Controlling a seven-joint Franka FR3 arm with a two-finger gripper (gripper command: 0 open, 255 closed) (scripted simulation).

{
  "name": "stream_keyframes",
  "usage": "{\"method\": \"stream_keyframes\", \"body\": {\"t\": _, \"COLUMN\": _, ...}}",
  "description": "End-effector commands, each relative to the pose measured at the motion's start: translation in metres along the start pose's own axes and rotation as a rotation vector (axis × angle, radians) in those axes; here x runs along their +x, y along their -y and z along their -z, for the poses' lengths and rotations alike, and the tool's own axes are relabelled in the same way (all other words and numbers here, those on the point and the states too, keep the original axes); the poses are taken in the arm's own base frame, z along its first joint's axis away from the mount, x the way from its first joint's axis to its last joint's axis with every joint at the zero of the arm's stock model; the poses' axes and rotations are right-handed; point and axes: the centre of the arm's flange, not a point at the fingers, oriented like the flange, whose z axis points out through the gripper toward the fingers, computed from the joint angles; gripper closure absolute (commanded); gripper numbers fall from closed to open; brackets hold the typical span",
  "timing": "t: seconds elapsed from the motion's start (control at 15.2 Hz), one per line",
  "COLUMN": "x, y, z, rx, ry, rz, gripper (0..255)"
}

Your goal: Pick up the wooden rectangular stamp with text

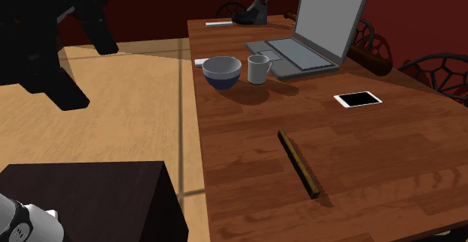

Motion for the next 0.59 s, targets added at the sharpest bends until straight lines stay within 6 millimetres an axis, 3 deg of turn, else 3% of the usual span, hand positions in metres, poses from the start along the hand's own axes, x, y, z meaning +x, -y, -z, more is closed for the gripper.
{"method": "stream_keyframes", "body": {"t": 0.0, "x": 0.0, "y": 0.0, "z": 0.0, "rx": 0.0, "ry": 0.0, "rz": 0.0, "gripper": 0}}
{"method": "stream_keyframes", "body": {"t": 0.53, "x": 0.052, "y": 0.062, "z": -0.072, "rx": -0.029, "ry": 0.005, "rz": -0.328, "gripper": 0}}
